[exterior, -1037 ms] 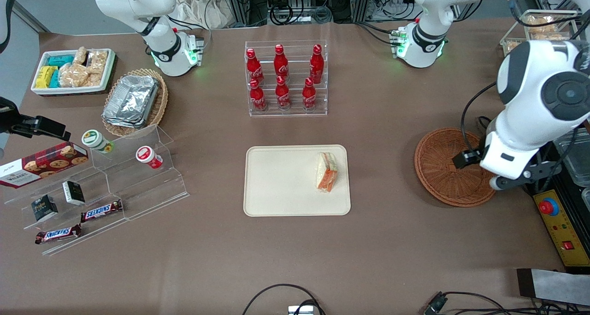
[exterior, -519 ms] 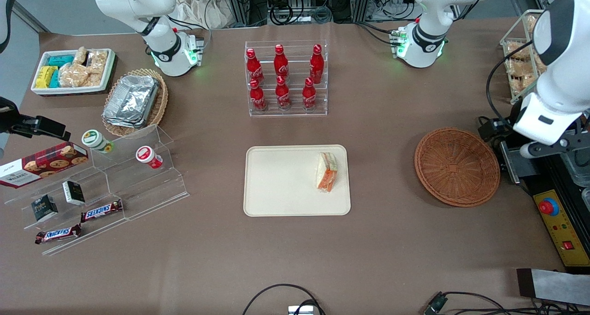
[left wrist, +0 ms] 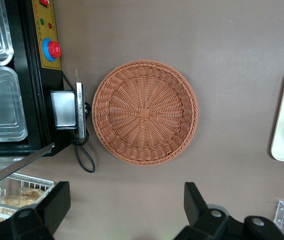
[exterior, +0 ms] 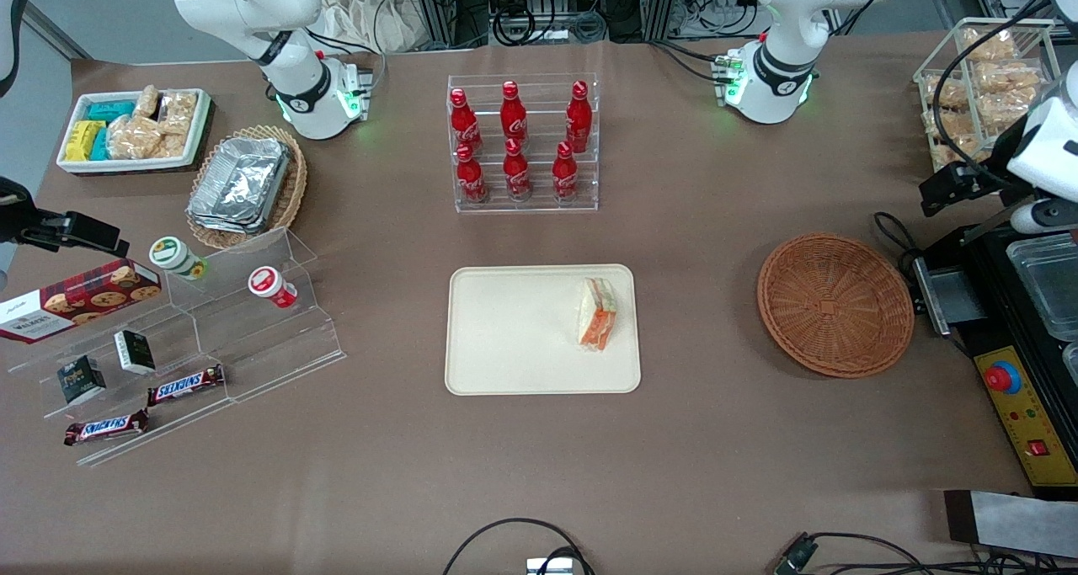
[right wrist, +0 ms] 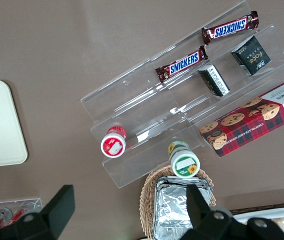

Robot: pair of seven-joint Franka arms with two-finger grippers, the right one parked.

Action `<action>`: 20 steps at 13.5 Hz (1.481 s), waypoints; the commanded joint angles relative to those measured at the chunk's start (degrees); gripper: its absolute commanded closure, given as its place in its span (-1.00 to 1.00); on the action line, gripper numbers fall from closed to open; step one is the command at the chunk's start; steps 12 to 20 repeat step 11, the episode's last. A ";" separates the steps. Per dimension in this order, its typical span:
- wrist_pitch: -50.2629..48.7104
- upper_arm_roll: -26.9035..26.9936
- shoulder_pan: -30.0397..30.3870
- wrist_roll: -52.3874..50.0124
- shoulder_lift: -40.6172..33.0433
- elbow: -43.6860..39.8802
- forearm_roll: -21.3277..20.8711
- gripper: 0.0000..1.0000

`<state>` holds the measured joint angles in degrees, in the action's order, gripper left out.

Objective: Place sandwich from basket to tray

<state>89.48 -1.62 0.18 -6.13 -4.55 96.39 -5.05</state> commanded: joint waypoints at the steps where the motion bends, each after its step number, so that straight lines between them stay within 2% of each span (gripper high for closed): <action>1: -3.34 0.03 -0.27 1.03 -0.90 -2.69 1.01 -1.00; 3: -4.05 0.12 0.34 1.03 -1.42 -4.18 3.20 -1.00; 20: -5.28 -0.41 2.28 0.76 -2.66 -5.51 3.12 -1.00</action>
